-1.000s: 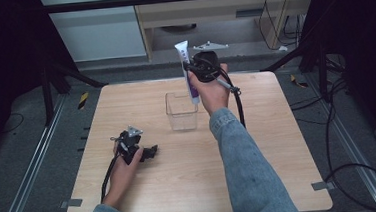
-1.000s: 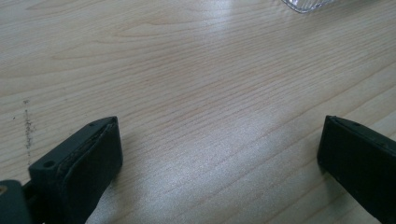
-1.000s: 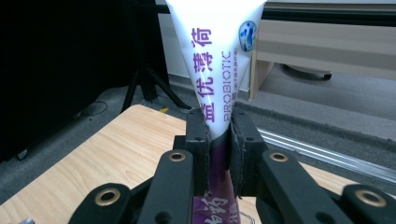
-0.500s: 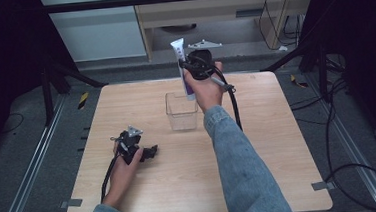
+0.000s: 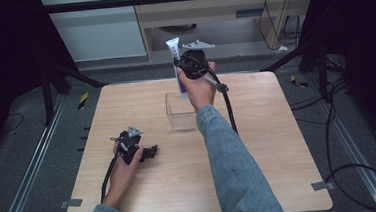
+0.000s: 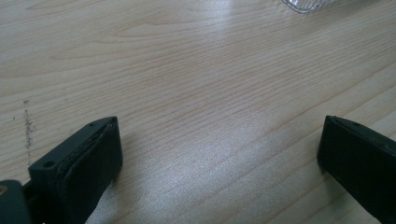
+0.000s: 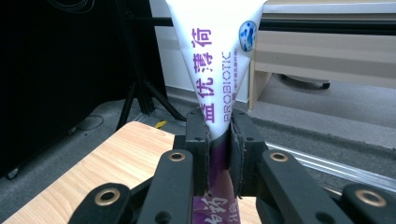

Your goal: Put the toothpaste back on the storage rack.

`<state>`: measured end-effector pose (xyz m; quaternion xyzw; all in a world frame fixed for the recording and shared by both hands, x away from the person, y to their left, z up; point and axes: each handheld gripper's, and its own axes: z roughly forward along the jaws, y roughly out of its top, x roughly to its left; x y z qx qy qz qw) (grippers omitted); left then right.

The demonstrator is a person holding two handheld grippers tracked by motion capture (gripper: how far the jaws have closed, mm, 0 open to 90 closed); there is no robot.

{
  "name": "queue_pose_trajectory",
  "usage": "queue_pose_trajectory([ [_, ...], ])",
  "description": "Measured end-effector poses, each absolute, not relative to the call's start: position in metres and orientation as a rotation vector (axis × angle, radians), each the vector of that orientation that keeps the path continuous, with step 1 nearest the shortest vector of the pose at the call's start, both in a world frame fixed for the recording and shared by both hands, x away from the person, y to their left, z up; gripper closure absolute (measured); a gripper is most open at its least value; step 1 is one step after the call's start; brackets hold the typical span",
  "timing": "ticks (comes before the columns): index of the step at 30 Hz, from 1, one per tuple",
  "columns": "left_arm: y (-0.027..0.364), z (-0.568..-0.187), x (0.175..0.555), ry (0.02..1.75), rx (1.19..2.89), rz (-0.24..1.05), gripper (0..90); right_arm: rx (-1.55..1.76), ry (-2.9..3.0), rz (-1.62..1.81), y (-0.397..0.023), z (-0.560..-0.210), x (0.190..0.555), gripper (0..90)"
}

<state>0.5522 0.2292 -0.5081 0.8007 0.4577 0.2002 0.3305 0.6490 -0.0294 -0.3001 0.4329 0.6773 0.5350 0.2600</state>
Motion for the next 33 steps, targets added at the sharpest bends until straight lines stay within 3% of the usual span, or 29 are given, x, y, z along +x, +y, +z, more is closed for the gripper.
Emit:
queue_pose_trajectory([
  [33,0.229,-0.508,0.552,1.197,2.093,0.524,0.0,1.171,1.823,1.444,-0.018,-0.326,0.657,79.4],
])
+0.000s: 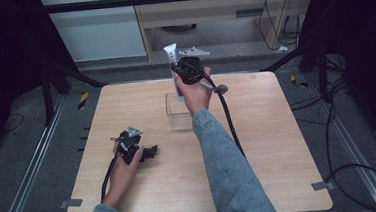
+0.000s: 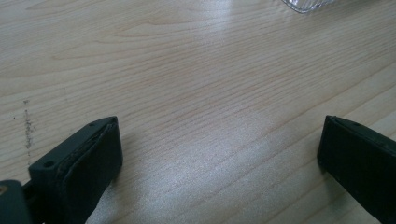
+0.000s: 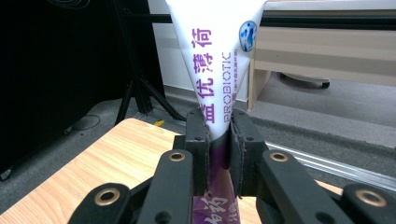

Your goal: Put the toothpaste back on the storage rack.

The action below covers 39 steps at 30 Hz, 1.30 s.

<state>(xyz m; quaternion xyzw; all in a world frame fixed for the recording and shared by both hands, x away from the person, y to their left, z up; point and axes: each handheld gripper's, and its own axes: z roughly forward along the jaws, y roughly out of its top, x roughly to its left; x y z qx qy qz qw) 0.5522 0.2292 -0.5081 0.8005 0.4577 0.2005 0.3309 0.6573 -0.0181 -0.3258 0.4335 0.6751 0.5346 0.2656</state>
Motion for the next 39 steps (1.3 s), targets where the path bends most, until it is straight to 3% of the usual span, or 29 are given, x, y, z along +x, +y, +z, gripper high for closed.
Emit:
queue_pose_trajectory([
  [39,0.229,-0.508,0.552,1.199,2.09,0.523,0.0,1.154,1.882,1.414,-0.003,-0.373,0.65,79.2],
])
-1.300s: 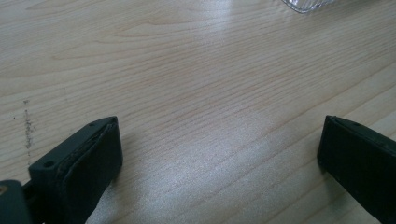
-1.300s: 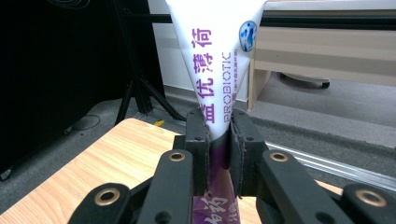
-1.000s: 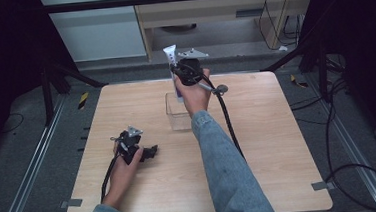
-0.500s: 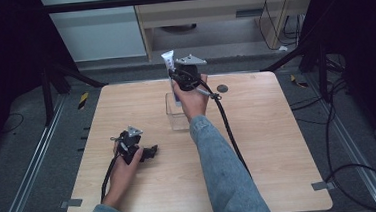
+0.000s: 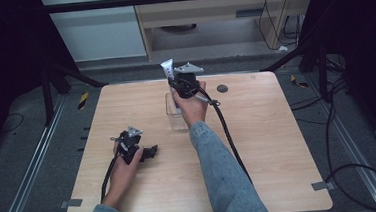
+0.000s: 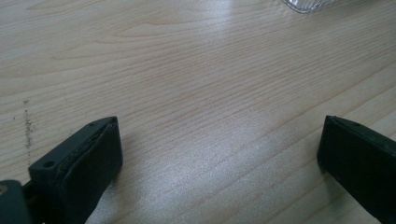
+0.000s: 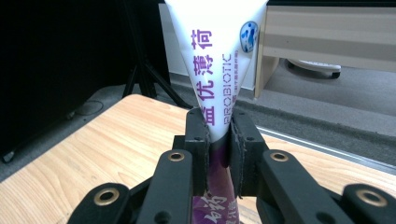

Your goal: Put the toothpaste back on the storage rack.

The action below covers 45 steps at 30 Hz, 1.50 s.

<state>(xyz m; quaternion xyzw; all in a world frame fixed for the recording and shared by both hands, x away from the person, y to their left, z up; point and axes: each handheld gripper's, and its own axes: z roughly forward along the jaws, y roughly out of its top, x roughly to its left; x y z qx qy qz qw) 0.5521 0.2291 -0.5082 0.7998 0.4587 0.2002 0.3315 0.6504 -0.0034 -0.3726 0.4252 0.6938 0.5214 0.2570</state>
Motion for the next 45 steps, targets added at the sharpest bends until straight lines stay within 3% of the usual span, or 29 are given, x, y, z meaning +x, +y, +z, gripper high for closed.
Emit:
queue_pose_trajectory([
  [45,0.229,-0.508,0.552,1.196,2.096,0.522,0.0,1.091,1.957,1.334,-0.005,-0.386,0.636,79.2],
])
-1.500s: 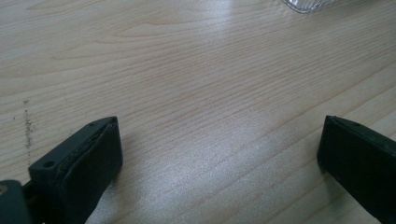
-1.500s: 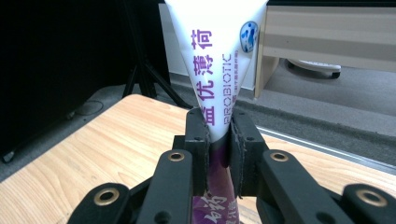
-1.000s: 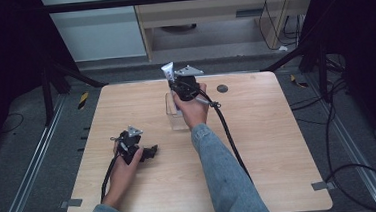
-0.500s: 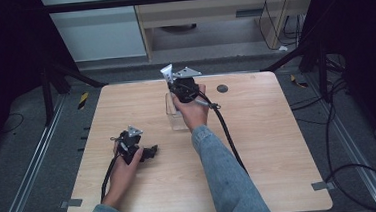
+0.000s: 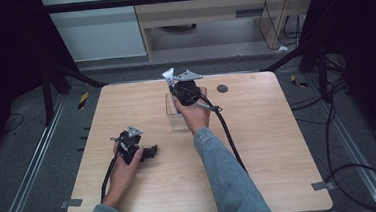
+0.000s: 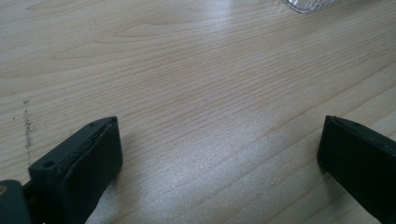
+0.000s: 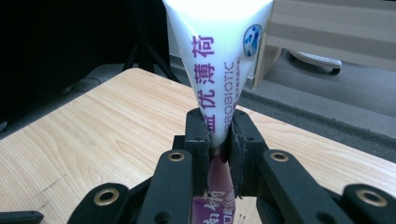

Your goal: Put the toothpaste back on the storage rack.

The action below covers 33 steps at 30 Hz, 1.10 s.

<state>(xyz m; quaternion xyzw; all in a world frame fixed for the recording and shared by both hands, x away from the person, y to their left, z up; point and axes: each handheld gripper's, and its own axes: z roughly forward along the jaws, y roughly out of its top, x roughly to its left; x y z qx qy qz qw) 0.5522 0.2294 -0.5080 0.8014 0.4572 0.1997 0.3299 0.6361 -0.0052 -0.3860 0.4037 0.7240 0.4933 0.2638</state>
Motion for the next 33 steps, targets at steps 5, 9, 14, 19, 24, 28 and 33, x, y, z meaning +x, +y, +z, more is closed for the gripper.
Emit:
queue_pose_trajectory([
  [5,0.229,-0.508,0.552,1.196,2.096,0.522,0.0,1.086,1.966,1.323,-0.005,-0.387,0.636,79.1],
  [9,0.229,-0.508,0.552,1.196,2.096,0.522,0.0,1.085,1.981,1.306,-0.004,-0.389,0.637,79.2],
  [14,0.229,-0.508,0.552,1.196,2.096,0.522,0.0,1.08,1.991,1.296,-0.004,-0.391,0.636,79.3],
  [19,0.229,-0.508,0.552,1.197,2.096,0.522,0.0,1.086,2.002,1.279,-0.006,-0.396,0.636,79.2],
  [24,0.229,-0.508,0.552,1.197,2.095,0.522,0.0,1.096,2.012,1.268,-0.008,-0.398,0.638,79.2],
  [28,0.229,-0.508,0.552,1.197,2.095,0.522,0.0,1.096,2.019,1.264,-0.008,-0.398,0.637,79.2],
  [33,0.229,-0.508,0.552,1.196,2.095,0.522,0.0,1.096,2.029,1.255,-0.007,-0.401,0.637,79.3],
])
